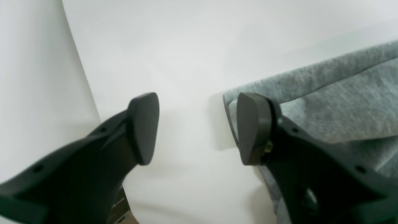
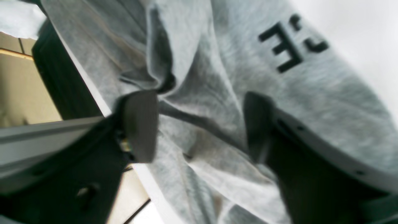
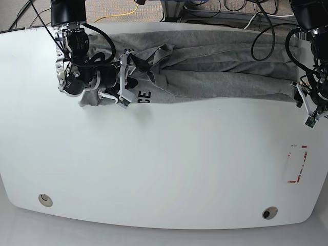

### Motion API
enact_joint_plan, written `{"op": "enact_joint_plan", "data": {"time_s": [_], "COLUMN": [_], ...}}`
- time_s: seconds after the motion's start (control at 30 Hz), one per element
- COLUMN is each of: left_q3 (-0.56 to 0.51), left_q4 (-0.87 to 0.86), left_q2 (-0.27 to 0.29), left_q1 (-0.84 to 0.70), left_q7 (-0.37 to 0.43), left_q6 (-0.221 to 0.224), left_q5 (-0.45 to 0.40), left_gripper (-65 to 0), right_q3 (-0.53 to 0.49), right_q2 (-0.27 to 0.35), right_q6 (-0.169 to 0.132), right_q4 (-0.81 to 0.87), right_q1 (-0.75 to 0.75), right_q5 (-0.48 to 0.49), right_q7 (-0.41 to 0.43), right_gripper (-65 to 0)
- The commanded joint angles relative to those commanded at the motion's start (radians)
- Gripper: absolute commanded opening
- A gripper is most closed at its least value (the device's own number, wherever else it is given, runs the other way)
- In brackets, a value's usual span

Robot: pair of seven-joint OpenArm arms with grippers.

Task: Layout the t-shirt on the table in an organized manner, then fold the t-shirt properly
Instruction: 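Pull the strip end with the right gripper to straighten it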

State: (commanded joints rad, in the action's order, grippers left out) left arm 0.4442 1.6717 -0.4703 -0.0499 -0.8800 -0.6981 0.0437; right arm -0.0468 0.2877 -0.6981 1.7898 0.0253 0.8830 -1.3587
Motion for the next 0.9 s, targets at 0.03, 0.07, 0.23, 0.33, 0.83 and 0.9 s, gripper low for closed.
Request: {"op": "enact_joint_plan", "data": {"time_s": [0.03, 0.07, 0.23, 0.33, 0.83, 0.9], "left_q3": [0.0, 0.0, 0.0, 0.0, 0.003, 0.003], "left_q4": [0.0, 0.0, 0.0, 0.0, 0.161, 0.216], "left_q2": [0.0, 0.0, 0.0, 0.0, 0.003, 0.034], "left_q1": [0.0, 0.0, 0.0, 0.0, -0.032, -0.048], "left_q7": [0.0, 0.0, 0.0, 0.0, -0.005, -0.006], "left_q6": [0.0, 0.0, 0.0, 0.0, 0.0, 0.0], "left_q5": [0.0, 0.0, 0.0, 0.0, 0.003, 0.003], "left_gripper": [-27.9, -27.9, -27.9, -27.9, -27.9, -27.9], "right_q3": [-0.006, -0.018, -0.129, -0.193, -0.241, -0.209], "right_q2": [-0.008, -0.011, -0.02, -0.046, -0.02, 0.009], "right_q6": [0.0, 0.0, 0.0, 0.0, 0.0, 0.0], "right_q4": [0.0, 0.002, 0.008, 0.008, 0.071, 0.1], "right_q1": [0.0, 0.0, 0.003, 0.017, -0.031, -0.034], "right_q5": [0.0, 0.0, 0.005, 0.005, 0.051, 0.078], "right_q7": [-0.002, -0.002, -0.002, -0.002, -0.038, -0.038], "right_gripper": [-40.6, -42.5, -43.3, -43.3, -34.6, -34.6]}}
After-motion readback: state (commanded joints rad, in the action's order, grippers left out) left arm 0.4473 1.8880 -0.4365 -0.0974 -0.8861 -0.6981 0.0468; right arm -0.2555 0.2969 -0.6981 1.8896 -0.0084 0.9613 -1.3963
